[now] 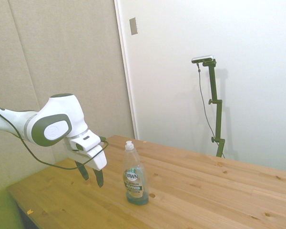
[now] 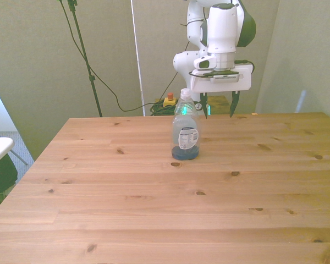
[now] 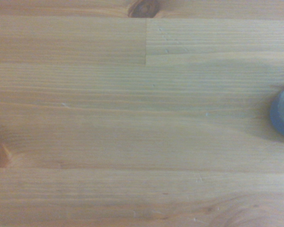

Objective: Knock down the dish soap

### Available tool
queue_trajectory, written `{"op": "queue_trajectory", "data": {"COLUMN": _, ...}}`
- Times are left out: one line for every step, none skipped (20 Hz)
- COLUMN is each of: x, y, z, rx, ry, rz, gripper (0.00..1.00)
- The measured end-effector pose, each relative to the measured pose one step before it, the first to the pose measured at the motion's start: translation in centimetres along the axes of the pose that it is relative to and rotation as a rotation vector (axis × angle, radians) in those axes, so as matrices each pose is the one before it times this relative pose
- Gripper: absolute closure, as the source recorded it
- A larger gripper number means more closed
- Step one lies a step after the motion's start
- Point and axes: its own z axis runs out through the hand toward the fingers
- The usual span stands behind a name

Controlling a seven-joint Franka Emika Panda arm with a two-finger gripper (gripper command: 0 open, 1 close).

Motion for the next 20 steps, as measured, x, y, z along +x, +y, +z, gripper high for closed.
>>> {"op": "queue_trajectory", "data": {"x": 0.022, "y": -0.009, "z": 0.025, "rx": -0.00027, "ry": -0.00043, "rz": 0.00022, "gripper": 0.00}}
{"op": "queue_trajectory", "data": {"x": 0.047, "y": 0.041, "z": -0.010, "rx": -0.00168, "ry": 0.00247, "rz": -0.00143, "gripper": 0.00}}
{"op": "queue_trajectory", "data": {"x": 0.152, "y": 0.132, "z": -0.040, "rx": -0.00419, "ry": 0.00657, "rz": -0.00262, "gripper": 1.00}}
{"op": "queue_trajectory", "data": {"x": 0.369, "y": 0.356, "z": -0.125, "rx": -0.01040, "ry": 0.01570, "rz": -0.00445, "gripper": 1.00}}
{"op": "queue_trajectory", "data": {"x": 0.520, "y": 0.503, "z": -0.169, "rx": -0.01023, "ry": 0.01770, "rz": 0.00165, "gripper": 1.00}}
{"op": "queue_trajectory", "data": {"x": 0.679, "y": 0.682, "z": -0.164, "rx": -0.01055, "ry": 0.01606, "rz": 0.00533, "gripper": 1.00}}
{"op": "queue_trajectory", "data": {"x": 0.683, "y": 0.692, "z": -0.147, "rx": -0.00927, "ry": 0.01319, "rz": 0.00662, "gripper": 1.00}}
{"op": "queue_trajectory", "data": {"x": 0.683, "y": 0.666, "z": -0.132, "rx": -0.00786, "ry": 0.01181, "rz": 0.00602, "gripper": 1.00}}
{"op": "queue_trajectory", "data": {"x": 0.656, "y": 0.609, "z": -0.150, "rx": -0.00624, "ry": 0.01082, "rz": 0.00455, "gripper": 1.00}}
{"op": "queue_trajectory", "data": {"x": 0.675, "y": 0.593, "z": -0.186, "rx": -0.00590, "ry": 0.01050, "rz": 0.00324, "gripper": 1.00}}
{"op": "queue_trajectory", "data": {"x": 0.570, "y": 0.476, "z": -0.188, "rx": -0.00244, "ry": 0.00802, "rz": 0.00311, "gripper": 1.00}}
{"op": "queue_trajectory", "data": {"x": 0.584, "y": 0.441, "z": -0.244, "rx": 0.00153, "ry": 0.00398, "rz": 0.00231, "gripper": 1.00}}
{"op": "queue_trajectory", "data": {"x": 0.524, "y": 0.346, "z": -0.271, "rx": 0.00129, "ry": 0.00368, "rz": 0.00038, "gripper": 1.00}}
{"op": "queue_trajectory", "data": {"x": 0.569, "y": 0.382, "z": -0.285, "rx": -0.00139, "ry": 0.00707, "rz": 0.00067, "gripper": 1.00}}
{"op": "queue_trajectory", "data": {"x": 0.544, "y": 0.365, "z": -0.276, "rx": -0.00286, "ry": 0.00927, "rz": 0.00260, "gripper": 1.00}}
{"op": "queue_trajectory", "data": {"x": 0.447, "y": 0.272, "z": -0.258, "rx": 0.00022, "ry": 0.00630, "rz": 0.00432, "gripper": 1.00}}
{"op": "queue_trajectory", "data": {"x": 0.375, "y": 0.219, "z": -0.220, "rx": -0.00005, "ry": 0.00531, "rz": 0.00394, "gripper": 1.00}}
{"op": "queue_trajectory", "data": {"x": 0.315, "y": 0.143, "z": -0.187, "rx": 0.00001, "ry": 0.00539, "rz": 0.00362, "gripper": 1.00}}
{"op": "queue_trajectory", "data": {"x": 0.216, "y": 0.046, "z": -0.140, "rx": 0.00089, "ry": 0.00355, "rz": 0.00269, "gripper": 1.00}}
{"op": "queue_trajectory", "data": {"x": 0.178, "y": -0.022, "z": -0.122, "rx": 0.00162, "ry": 0.00273, "rz": 0.00184, "gripper": 1.00}}
